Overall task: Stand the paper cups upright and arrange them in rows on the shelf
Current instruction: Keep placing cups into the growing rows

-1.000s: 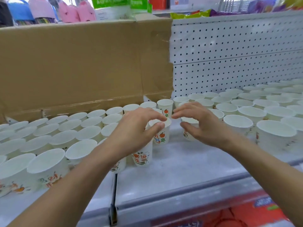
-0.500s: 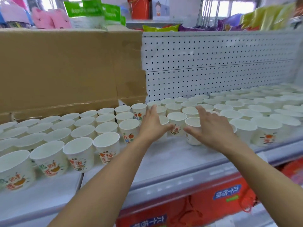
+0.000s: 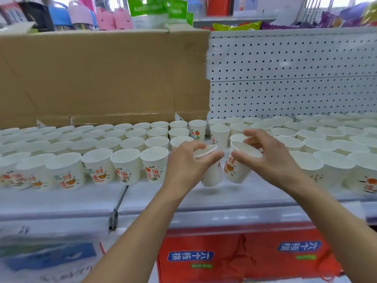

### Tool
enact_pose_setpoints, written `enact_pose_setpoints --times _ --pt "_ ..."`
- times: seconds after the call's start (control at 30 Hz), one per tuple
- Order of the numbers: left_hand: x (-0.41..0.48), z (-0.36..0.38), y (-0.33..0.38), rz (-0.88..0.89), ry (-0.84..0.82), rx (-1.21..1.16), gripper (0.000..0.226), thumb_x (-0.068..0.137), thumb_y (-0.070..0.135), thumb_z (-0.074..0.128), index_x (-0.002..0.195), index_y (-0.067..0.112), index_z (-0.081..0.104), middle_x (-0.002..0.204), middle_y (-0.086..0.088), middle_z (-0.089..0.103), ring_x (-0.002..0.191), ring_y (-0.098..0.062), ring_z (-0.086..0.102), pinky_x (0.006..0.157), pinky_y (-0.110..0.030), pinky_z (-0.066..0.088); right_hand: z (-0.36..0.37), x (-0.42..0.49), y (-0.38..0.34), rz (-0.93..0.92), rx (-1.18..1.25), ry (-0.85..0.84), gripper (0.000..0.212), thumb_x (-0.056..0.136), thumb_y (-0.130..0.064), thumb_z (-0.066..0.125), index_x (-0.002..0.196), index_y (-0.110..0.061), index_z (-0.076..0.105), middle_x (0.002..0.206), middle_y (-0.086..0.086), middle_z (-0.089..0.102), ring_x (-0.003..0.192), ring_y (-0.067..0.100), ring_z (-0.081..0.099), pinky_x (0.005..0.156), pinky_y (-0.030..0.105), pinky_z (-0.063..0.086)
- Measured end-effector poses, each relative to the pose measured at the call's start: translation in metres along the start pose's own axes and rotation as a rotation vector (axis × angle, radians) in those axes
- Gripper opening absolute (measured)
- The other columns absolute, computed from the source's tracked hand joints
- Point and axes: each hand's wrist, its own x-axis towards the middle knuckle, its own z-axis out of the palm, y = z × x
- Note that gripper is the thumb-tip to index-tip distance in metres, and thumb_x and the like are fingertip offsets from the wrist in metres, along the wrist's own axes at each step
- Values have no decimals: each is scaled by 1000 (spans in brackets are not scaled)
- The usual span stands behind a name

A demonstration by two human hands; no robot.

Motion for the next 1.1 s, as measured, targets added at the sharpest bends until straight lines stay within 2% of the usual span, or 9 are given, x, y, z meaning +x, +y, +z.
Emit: enact_pose_setpoints --times 0.13,0.23,0.3,0.5,0.67,0.77,0.87,1.0,1.1 --pt "-27 -34 -13 -24 47 -52 59 66 74 62 101 28 72 102 14 69 97 -2 61 85 -34 51 14 -14 -26 -31 163 -42 59 73 -48 72 124 -24 56 105 -8 63 98 3 59 82 22 46" --pt "-48 -65 -25 -3 80 -75 67 60 79 62 103 29 71 105 15 66 98 -1 60 83 -30 52 32 -26 -52 -71 235 -50 60 68 -54 70 120 -27 58 104 -12 64 97 0 60 82 21 48" --pt "-61 -89 -37 7 98 -67 69 59 76 62 109 30 68 108 18 62 102 0 58 83 -23 51 48 -32 -72 -98 273 -61 59 67 -54 70 119 -29 58 104 -14 64 97 -2 60 81 21 48" --pt "-91 -182 -97 -26 103 3 47 71 55 67 114 41 56 111 26 53 108 8 49 92 -24 47 122 -46 -147 -175 340 -133 52 74 -37 70 122 -31 51 108 -18 61 101 -4 56 83 16 47" --pt "-104 -273 -153 -33 154 129 50 76 41 73 122 34 53 117 16 51 108 -1 49 91 -19 42 189 -53 -219 -267 329 -154 55 75 -35 71 124 -33 47 115 -21 54 108 -5 53 90 22 49" --pt "-107 -316 -183 -36 165 157 52 76 38 75 123 32 54 116 14 50 108 -2 49 89 -13 39 222 -56 -256 -337 302 -146 56 76 -35 71 127 -30 47 119 -18 52 112 0 51 94 29 49" --pt "-107 -345 -206 -24 159 166 55 75 38 76 124 32 53 116 15 50 108 1 48 88 -9 37 251 -57 -282 -389 260 -133 57 77 -33 72 128 -27 47 120 -17 49 113 2 48 96 29 46" --pt "-106 -372 -229 -29 173 120 59 73 42 78 126 35 52 117 22 52 110 6 47 89 -13 40 278 -58 -301 -400 254 -125 56 78 -29 74 127 -26 47 121 -13 52 113 4 49 95 27 46" --pt "-107 -387 -240 -38 191 111 64 68 53 77 125 40 52 117 24 54 113 -1 47 91 -21 42 289 -59 -313 -421 236 -135 57 78 -28 75 128 -25 47 121 -14 52 112 5 50 93 26 46"
